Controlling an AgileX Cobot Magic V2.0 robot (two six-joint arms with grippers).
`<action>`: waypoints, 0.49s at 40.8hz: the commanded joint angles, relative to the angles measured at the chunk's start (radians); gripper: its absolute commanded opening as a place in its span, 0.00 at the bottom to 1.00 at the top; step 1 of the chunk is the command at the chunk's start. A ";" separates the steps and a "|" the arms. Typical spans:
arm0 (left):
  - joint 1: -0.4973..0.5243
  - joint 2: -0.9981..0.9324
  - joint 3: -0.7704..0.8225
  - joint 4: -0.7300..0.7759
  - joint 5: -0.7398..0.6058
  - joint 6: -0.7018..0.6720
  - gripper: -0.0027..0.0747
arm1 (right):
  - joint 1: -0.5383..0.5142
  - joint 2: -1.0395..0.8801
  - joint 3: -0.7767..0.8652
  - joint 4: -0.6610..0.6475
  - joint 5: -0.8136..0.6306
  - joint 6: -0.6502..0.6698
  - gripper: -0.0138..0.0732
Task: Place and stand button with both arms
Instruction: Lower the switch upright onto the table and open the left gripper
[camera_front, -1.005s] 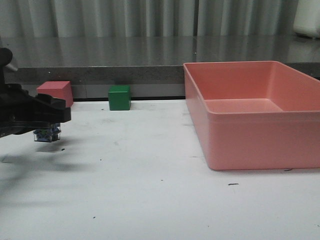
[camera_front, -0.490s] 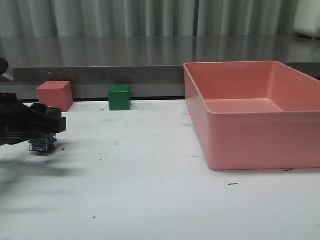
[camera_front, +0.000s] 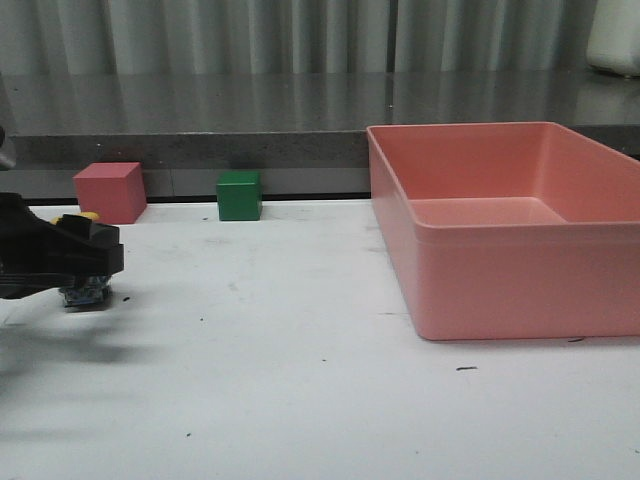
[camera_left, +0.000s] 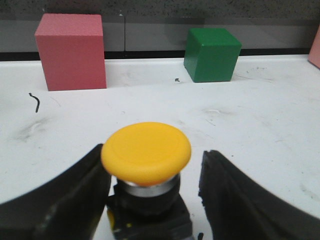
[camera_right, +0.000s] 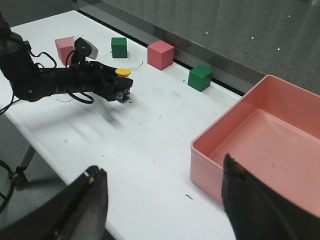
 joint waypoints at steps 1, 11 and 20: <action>0.002 -0.075 0.014 -0.006 -0.196 -0.009 0.59 | -0.003 0.013 -0.021 -0.002 -0.084 0.001 0.74; 0.002 -0.226 0.043 -0.006 0.048 -0.009 0.59 | -0.003 0.013 -0.021 -0.002 -0.084 0.001 0.74; 0.002 -0.438 0.039 0.008 0.426 -0.009 0.59 | -0.003 0.013 -0.021 -0.002 -0.084 0.001 0.74</action>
